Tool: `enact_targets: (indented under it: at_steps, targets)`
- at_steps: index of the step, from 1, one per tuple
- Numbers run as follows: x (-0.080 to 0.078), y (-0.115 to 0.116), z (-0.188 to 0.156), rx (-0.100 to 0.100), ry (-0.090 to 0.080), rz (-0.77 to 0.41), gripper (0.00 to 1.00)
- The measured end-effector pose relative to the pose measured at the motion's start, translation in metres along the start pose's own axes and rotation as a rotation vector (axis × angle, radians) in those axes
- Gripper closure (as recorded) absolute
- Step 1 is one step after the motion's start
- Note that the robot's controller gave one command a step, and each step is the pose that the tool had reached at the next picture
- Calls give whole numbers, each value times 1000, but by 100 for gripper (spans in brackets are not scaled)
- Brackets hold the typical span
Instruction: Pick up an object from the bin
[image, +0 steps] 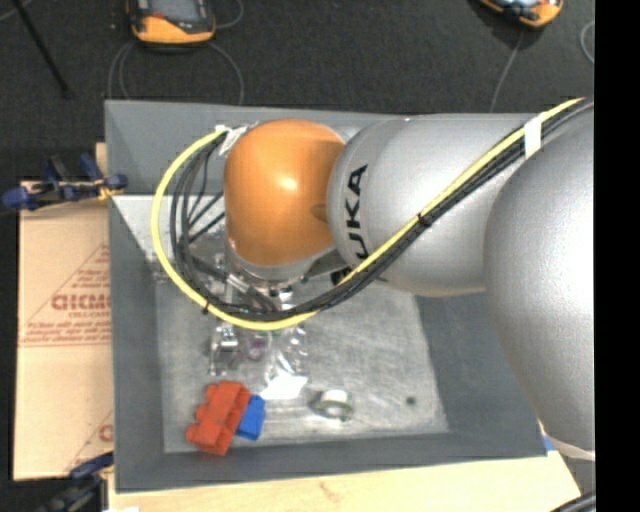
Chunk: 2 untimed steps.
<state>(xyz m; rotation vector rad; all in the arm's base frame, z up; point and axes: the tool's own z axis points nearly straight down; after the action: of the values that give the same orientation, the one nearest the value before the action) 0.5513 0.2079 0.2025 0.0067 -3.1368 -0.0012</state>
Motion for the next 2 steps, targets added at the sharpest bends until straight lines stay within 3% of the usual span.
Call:
enact_targets:
  at_steps: [1,2]
  targets:
    - [67,-35,101,4,5,-90,0]
    - [63,-33,97,-1,-5,-85,100]
